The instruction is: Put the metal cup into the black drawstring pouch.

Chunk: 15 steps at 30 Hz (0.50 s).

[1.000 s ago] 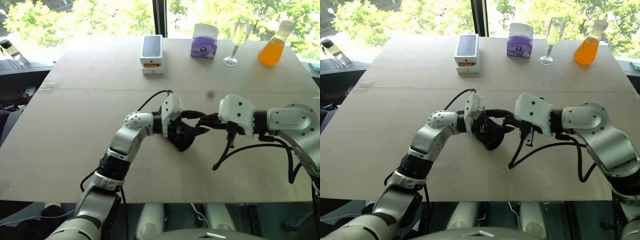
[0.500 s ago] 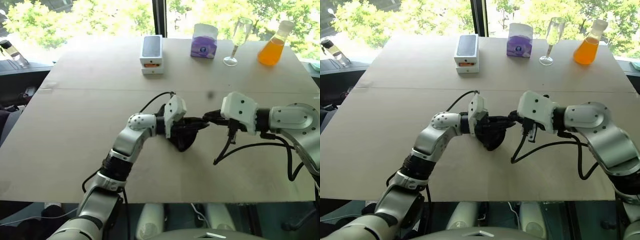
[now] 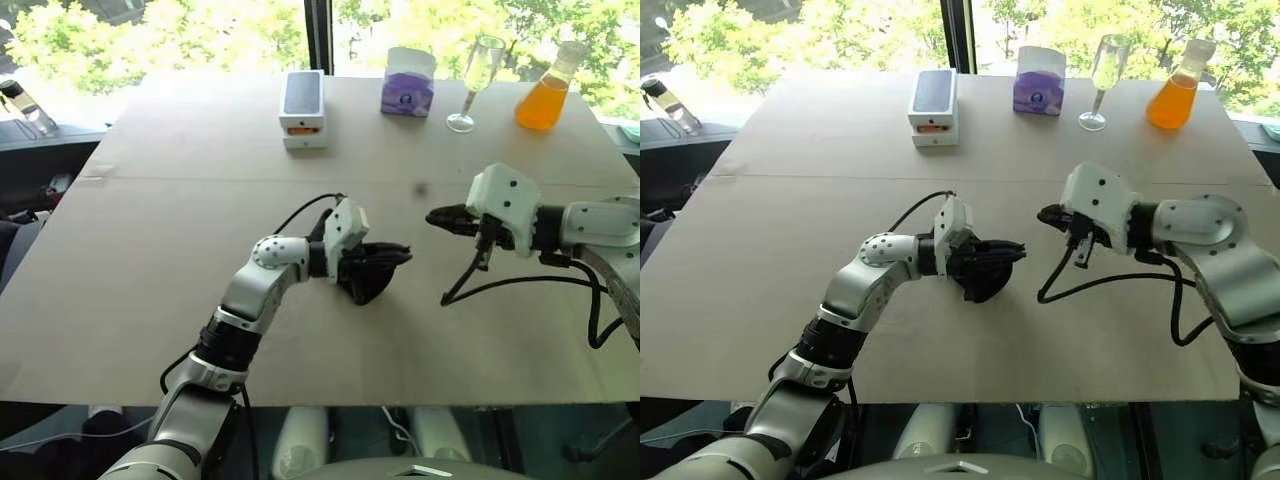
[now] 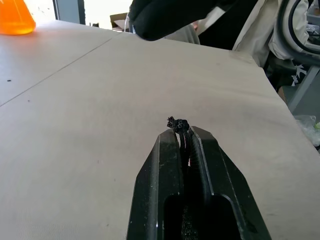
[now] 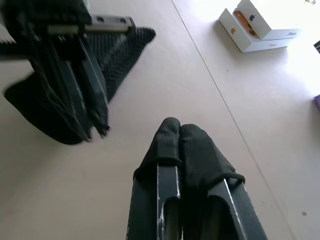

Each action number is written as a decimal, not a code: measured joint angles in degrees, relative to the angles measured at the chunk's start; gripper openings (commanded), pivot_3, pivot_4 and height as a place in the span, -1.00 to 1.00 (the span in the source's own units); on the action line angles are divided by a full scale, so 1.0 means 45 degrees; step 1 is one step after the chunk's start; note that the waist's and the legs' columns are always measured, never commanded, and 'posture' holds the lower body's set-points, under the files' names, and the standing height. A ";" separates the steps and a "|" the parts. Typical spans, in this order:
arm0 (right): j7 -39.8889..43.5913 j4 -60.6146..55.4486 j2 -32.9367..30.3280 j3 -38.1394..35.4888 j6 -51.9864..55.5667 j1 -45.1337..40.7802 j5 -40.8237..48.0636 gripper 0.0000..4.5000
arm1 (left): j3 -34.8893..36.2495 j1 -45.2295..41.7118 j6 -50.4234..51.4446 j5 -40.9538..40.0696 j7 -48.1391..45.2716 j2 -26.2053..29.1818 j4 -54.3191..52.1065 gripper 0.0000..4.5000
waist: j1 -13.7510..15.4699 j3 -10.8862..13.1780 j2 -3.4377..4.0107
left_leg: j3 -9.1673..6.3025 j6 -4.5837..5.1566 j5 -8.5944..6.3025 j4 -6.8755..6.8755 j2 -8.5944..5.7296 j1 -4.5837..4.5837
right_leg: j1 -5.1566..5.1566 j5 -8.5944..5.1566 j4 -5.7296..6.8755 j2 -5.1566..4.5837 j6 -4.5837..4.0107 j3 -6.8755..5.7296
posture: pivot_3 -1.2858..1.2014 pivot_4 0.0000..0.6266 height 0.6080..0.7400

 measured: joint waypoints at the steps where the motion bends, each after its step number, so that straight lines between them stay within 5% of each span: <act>1: -0.0066 -0.0234 0.0216 -0.0160 0.0495 0.0143 0.0535 -0.38 | 0.0021 0.0007 -0.0047 -0.0003 0.0001 -0.0004 0.0000 -1.00 | 0.0000 0.0000 -0.0002 | -0.0003 0.0008 -0.0004 0.0000 0.0001 -0.0001 | 0.0001 0.0000 0.0000 0.0000 0.0000 -0.0002 | 0.03 -0.52 0.96; 2: -0.0187 -0.0359 0.0471 -0.0271 0.0834 0.0196 0.0841 -0.19 | 0.0030 0.0009 -0.0082 -0.0007 0.0002 -0.0004 0.0000 -1.00 | -0.0008 -0.0001 -0.0001 | 0.0001 0.0010 -0.0006 0.0001 0.0001 0.0000 | 0.0001 0.0000 0.0000 0.0000 0.0000 0.0001 | 0.03 -0.52 0.96; 7: -0.1019 -0.0896 0.0849 -0.0316 0.2422 0.0303 0.1902 -0.19 | 0.0032 0.0106 -0.0477 -0.0028 -0.0049 -0.0071 -0.0147 -1.00 | 0.0008 -0.0001 0.0000 | 0.0000 0.0018 -0.0010 0.0001 -0.0002 0.0000 | 0.0000 0.0000 0.0003 -0.0004 0.0000 0.0002 | 0.03 -0.52 0.96; 15: -0.0978 -0.0612 0.0477 0.0217 0.1807 0.1025 0.1400 -0.19 | 0.0037 0.0342 -0.0497 -0.0179 -0.0092 -0.0051 -0.0450 -1.00 | -0.0004 -0.0001 -0.0001 | 0.0001 0.0018 -0.0010 0.0002 -0.0005 0.0001 | 0.0000 0.0000 0.0003 -0.0001 0.0001 0.0003 | 0.03 -0.52 0.96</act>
